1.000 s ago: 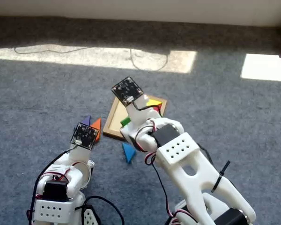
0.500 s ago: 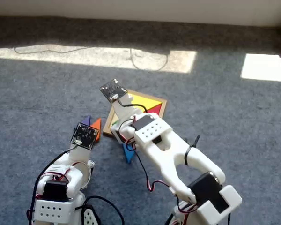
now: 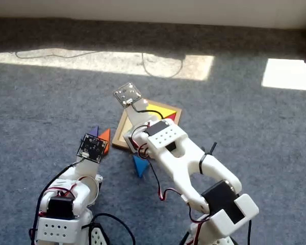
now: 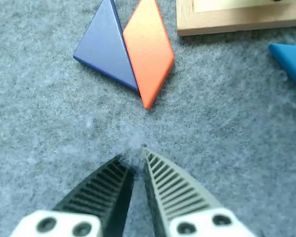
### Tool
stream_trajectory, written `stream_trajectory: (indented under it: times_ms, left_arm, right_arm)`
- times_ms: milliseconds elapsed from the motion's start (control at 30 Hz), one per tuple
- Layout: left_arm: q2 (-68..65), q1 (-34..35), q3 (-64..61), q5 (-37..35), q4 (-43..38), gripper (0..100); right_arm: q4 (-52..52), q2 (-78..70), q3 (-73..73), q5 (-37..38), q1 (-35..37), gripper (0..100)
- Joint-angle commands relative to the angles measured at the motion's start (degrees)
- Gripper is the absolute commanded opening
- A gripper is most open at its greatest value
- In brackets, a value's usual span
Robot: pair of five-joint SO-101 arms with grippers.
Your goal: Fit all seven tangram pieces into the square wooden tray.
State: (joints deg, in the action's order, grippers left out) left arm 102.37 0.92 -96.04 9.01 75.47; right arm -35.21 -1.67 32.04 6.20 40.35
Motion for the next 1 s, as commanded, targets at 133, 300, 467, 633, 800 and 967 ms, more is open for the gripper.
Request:
stream_trajectory:
  times_ms: [133, 300, 467, 633, 800, 967]
  left_arm:
    - [1.89, 0.66, -1.19, -0.53, 0.09, 1]
    - [1.89, 0.66, -1.19, -0.53, 0.09, 1]
    - [1.89, 0.66, -1.19, -0.53, 0.09, 1]
    - [1.89, 0.66, -1.19, -0.53, 0.09, 1]
    - [1.89, 0.66, -1.19, -0.53, 0.09, 1]
    - [1.89, 0.66, -1.19, -0.53, 0.09, 1]
  right_arm:
    - [1.1, 0.75, -3.03, -0.53, -0.92, 23.8]
    - [1.01, 0.92, -3.12, -0.44, -0.92, 23.8]
    - [-4.62, 3.03, -3.47, -0.26, -0.92, 23.8]
    - [-10.95, 11.3, -3.21, -0.18, -1.98, 17.5]
    - [-21.58, 20.79, -3.38, -0.18, -9.01, 8.7]
    - [-28.35, 23.87, -3.12, -0.62, -14.55, 12.8]
